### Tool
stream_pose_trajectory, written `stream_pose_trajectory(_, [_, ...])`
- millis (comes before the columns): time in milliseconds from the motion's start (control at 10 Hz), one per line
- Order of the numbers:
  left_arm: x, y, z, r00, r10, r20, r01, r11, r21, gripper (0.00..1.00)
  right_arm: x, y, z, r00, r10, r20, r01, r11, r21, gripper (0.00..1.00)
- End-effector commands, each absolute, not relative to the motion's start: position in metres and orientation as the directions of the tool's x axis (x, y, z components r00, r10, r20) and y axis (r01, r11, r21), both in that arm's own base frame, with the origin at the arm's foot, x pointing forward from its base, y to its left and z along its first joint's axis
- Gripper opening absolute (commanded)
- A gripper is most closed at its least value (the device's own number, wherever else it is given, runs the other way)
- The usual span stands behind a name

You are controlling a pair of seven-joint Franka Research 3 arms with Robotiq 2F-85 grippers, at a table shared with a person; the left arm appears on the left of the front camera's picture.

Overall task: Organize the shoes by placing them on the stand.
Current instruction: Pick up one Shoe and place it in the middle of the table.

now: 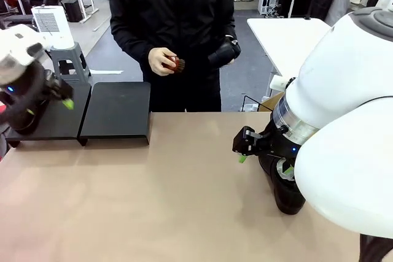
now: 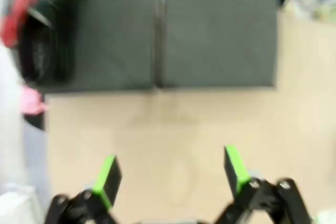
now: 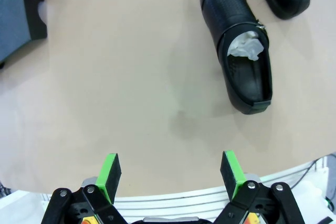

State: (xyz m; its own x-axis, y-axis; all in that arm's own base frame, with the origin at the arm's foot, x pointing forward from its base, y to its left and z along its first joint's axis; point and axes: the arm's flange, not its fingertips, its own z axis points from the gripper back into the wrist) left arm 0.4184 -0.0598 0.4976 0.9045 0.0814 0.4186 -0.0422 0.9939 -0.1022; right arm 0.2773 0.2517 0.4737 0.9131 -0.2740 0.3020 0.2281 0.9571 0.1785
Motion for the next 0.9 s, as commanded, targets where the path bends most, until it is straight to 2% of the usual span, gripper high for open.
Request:
stream_pose_trajectory(0, [0.368, -0.087, 0.516, 0.969, 0.142, 0.204, -0.097, 0.972, -0.216, 1.0, 0.281, 0.252, 0.474, 0.914, -0.27, 0.303, 0.218, 0.956, 0.194, 1.0])
stream_pose_trajectory(200, [0.359, -0.093, 0.507, 0.998, 0.054, -0.04, -0.061, 0.972, -0.227, 1.0, 0.281, 0.252, 0.474, 0.914, -0.27, 0.303, 0.218, 0.956, 0.194, 1.0])
stream_pose_trajectory(300, [0.363, -0.094, 0.503, 0.995, 0.059, -0.081, -0.076, 0.969, -0.234, 1.0, 0.281, 0.252, 0.474, 0.914, -0.27, 0.303, 0.218, 0.956, 0.194, 1.0])
stream_pose_trajectory(400, [0.345, -0.112, 0.498, 0.997, 0.039, 0.066, -0.023, 0.972, -0.233, 1.0, 0.277, 0.252, 0.474, 0.913, -0.274, 0.302, 0.228, 0.957, 0.179, 1.0])
stream_pose_trajectory(600, [0.345, -0.112, 0.498, 0.997, 0.039, 0.066, -0.023, 0.972, -0.233, 1.0, 0.295, 0.235, 0.463, 0.922, -0.222, 0.316, 0.216, 0.975, 0.055, 1.0])
stream_pose_trajectory(800, [0.345, -0.112, 0.498, 0.997, 0.039, 0.066, -0.023, 0.972, -0.233, 1.0, 0.304, 0.203, 0.462, 0.943, -0.165, 0.291, 0.168, 0.986, 0.013, 1.0])
